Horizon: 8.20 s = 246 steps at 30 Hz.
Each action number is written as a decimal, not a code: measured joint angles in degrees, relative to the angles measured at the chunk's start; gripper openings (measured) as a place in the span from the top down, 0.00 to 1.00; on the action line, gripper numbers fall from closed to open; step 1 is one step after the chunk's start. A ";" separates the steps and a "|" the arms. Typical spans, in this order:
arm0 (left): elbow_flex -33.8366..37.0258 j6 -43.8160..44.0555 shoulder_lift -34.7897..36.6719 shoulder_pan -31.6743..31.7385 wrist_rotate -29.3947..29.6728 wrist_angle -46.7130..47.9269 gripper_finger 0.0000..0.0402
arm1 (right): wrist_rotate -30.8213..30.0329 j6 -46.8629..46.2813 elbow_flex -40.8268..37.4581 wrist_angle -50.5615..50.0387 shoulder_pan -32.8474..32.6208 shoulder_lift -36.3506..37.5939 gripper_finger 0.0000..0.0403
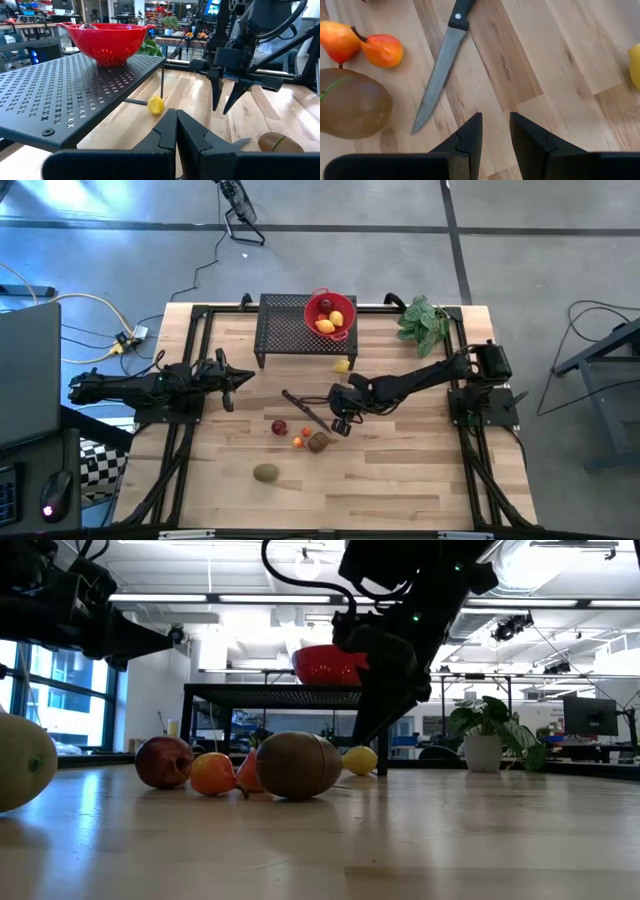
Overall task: Pick & Place Fruit
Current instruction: Put the pomegranate into the colander on the shelf
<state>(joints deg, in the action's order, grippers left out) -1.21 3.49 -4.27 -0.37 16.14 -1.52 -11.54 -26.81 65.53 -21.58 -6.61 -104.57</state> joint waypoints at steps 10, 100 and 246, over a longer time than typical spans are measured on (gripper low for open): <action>0.00 0.02 0.00 -0.02 0.00 0.00 1.00 | -0.03 0.04 0.01 0.04 0.02 0.02 0.77; 0.00 5.79 -0.18 -0.02 -9.96 1.14 1.00 | 0.02 8.41 -15.44 40.25 -0.52 9.81 0.99; -43.23 -22.47 -73.79 -0.16 -30.92 27.06 0.19 | -16.49 17.98 -52.40 48.69 4.15 56.76 0.99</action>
<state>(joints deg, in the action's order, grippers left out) -44.45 -18.98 -78.06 -0.52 -14.78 25.54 -28.03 -8.83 13.13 27.11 -2.46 -47.81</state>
